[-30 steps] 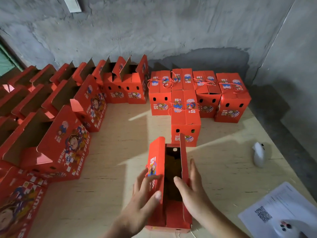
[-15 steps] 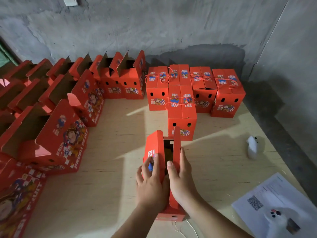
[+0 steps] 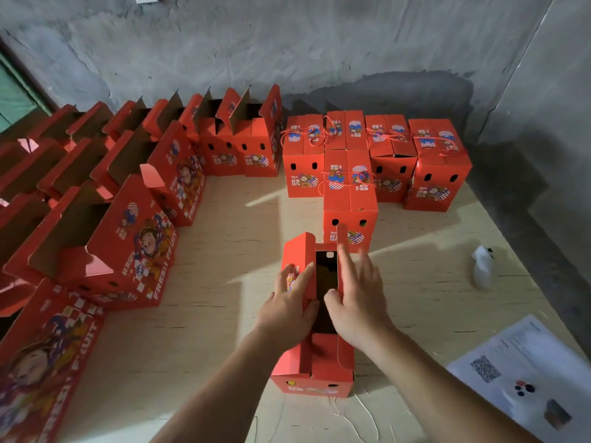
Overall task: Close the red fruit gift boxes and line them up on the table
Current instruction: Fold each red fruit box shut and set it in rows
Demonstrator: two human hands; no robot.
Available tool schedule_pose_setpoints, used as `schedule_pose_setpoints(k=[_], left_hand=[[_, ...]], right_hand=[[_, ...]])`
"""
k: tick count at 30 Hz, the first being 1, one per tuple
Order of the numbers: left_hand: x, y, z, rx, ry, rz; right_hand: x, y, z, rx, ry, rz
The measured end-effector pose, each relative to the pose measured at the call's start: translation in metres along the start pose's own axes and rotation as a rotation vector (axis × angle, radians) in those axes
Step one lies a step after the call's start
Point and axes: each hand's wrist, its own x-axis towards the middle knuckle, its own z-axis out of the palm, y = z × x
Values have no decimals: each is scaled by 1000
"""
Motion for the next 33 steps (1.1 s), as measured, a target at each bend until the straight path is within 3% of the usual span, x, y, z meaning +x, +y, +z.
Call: schedule_pose_setpoints(k=[2,3,6,8,11,13,17,23,26,30,33], left_hand=[[2,1,-7,-7,8,-24],[3,0,-10,-30,9,-26],[4,-8,-17,-147,22,-29],[2,-14,-21,-266,27,-43],[1,-23,-24,-431,19,-65],[2,-29,-22,-513,17,-43],[1,-28,-17,-634,-10,-49],[-8,-9,-5,-186,-194,-12],[-18,-2,0,-10,-166,-32],[-20,0,8,24,-82,-59],[-22,-2,20,3,-25,-56]], right_hand=[[15,-11,-8,-459,-7,-267],[25,-19,-9,-583,-77,-300],[52,-41,-6,-993,-292,-191],[59,-46,-7,-1161,-299,-238],[62,-43,-6,-939,-218,-255],[64,-41,-5,-849,-253,-200],[63,-34,-3,-1000,-402,-186],[67,-13,1,-1040,-308,-219],[70,-5,3,-998,-302,-218],[66,-7,-8,-732,-171,-291],[38,-6,-22,-631,-4,-478]])
